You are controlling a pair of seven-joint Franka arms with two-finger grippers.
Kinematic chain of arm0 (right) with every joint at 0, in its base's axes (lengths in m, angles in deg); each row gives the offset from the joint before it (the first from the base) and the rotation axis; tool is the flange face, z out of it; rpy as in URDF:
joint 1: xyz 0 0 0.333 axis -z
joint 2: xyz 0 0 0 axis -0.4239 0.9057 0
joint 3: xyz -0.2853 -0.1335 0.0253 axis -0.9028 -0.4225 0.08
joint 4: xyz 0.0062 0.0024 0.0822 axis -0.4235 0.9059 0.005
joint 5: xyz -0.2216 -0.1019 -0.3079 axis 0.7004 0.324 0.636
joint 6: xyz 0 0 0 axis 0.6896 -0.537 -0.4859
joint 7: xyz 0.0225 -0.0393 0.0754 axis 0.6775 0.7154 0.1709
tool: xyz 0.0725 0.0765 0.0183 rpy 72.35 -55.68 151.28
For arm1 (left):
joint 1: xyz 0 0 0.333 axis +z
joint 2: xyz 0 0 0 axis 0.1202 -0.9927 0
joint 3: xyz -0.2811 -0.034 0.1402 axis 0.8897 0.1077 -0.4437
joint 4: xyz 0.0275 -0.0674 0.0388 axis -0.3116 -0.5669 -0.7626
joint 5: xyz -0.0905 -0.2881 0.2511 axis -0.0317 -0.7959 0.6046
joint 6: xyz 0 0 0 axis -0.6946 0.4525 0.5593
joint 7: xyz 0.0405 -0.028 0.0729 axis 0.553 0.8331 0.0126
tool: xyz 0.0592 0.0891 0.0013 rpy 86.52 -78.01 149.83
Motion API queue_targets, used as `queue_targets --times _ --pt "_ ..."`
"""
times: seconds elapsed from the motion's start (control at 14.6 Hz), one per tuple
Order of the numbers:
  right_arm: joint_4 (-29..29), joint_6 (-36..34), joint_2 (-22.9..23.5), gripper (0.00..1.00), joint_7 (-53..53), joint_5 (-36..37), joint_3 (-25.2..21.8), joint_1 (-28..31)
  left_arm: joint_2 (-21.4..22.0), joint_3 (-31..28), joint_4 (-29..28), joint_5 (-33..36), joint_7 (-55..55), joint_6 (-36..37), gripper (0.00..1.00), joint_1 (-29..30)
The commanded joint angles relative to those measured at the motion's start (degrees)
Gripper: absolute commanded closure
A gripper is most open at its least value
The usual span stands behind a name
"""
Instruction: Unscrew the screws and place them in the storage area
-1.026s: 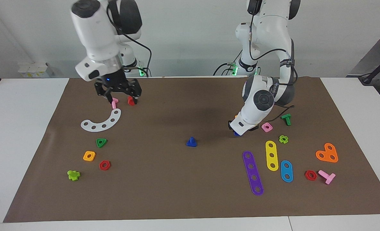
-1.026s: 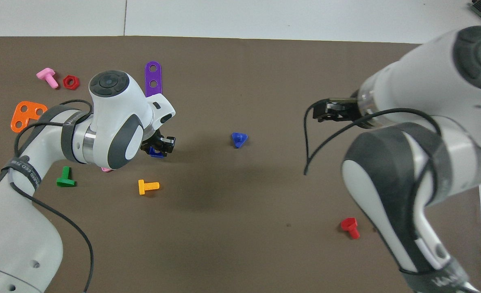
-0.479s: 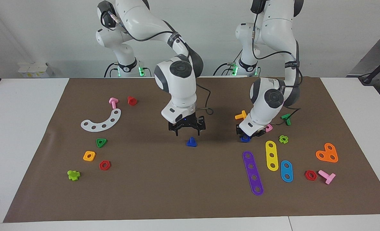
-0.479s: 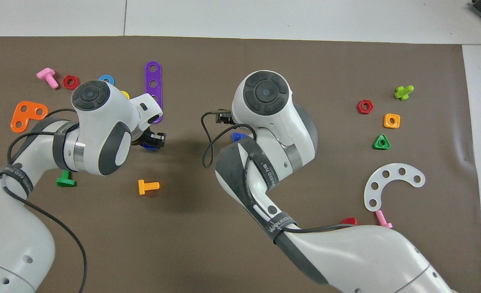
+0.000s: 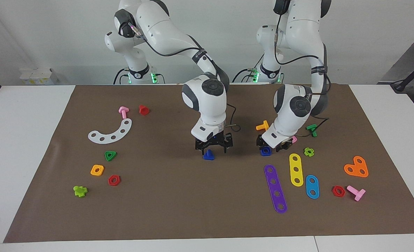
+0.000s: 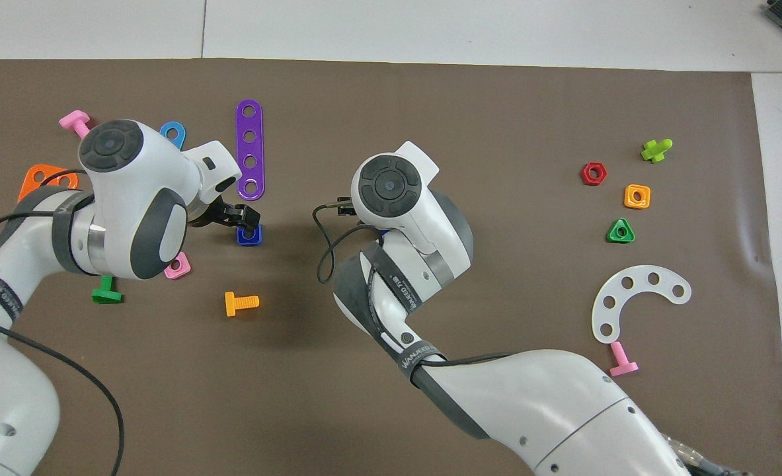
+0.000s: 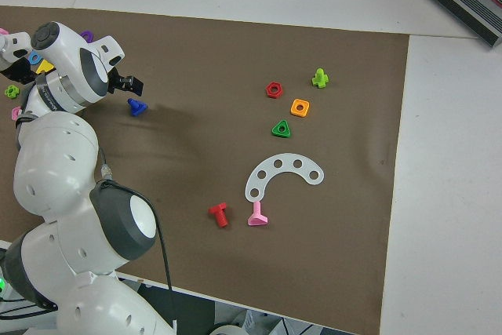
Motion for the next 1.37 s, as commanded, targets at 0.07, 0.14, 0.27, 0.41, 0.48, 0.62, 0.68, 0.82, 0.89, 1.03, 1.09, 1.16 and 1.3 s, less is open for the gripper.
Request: queue_targets --times 0.07,0.14,0.27,0.41,0.48,0.62,0.68,0.82,0.89,1.03,1.09,1.16,1.3 --pt "2.83 0.26 -1.02 0.36 0.04 1.6 0.06 -0.02 6.13 0.37 0.86 -0.82 4.99 7.52 0.01 5.86" --pt "2.74 -1.14 -1.2 0.4 0.13 1.6 0.06 -0.19 7.28 0.37 0.77 -0.82 6.49 8.58 0.02 7.88" --pt "2.56 -2.91 -1.38 0.43 0.22 1.6 0.06 -0.37 9.91 0.28 0.51 -0.47 8.61 11.56 0.05 10.61" --pt "2.39 -2.91 -1.38 0.47 0.13 1.6 0.06 -0.46 13.34 0.28 0.51 -0.29 8.88 14.81 0.06 12.99" --pt "2.47 -3.0 -1.46 0.49 0.13 1.6 0.06 -0.46 15.35 0.2 0.34 -0.29 8.44 15.78 0.11 13.44" --pt "2.47 -3.18 -1.55 0.52 0.13 1.6 0.06 -0.46 19.22 -0.15 0.51 -0.29 7.57 17.8 0.11 13.44" --pt "2.47 -2.92 -1.55 0.54 0.13 1.6 0.06 -0.37 20.72 -0.24 1.03 -0.29 6.34 19.29 0.1 13.44" --pt "2.47 -2.21 -1.46 0.55 0.13 1.6 0.06 -0.37 22.49 -0.16 2.78 0.05 4.31 23.24 0.1 13.35" --pt "2.47 -2.12 -1.46 0.55 0.22 1.6 0.06 -0.28 22.49 0.02 5.14 1.62 3.44 26.05 0.09 12.74" --pt "2.82 -2.12 -1.46 1.0 -0.39 1.6 -0.03 -0.28 21.71 0.63 10.85 4.53 2.64 31.5 0.05 12.3" --pt "2.91 -2.21 -1.55 1.0 -0.4 1.6 0.06 -0.28 21.53 0.64 12.88 4.54 2.64 33.27 0.04 12.3" --pt "2.91 -2.3 -1.55 1.0 -0.66 1.6 0.06 0.15 21.53 0.72 13.51 4.54 2.46 33.81 0.02 12.21" --pt "2.83 -2.47 -1.46 1.0 -2.15 1.6 0.06 0.51 21.61 0.72 13.43 4.54 1.59 33.72 0.0 11.42"
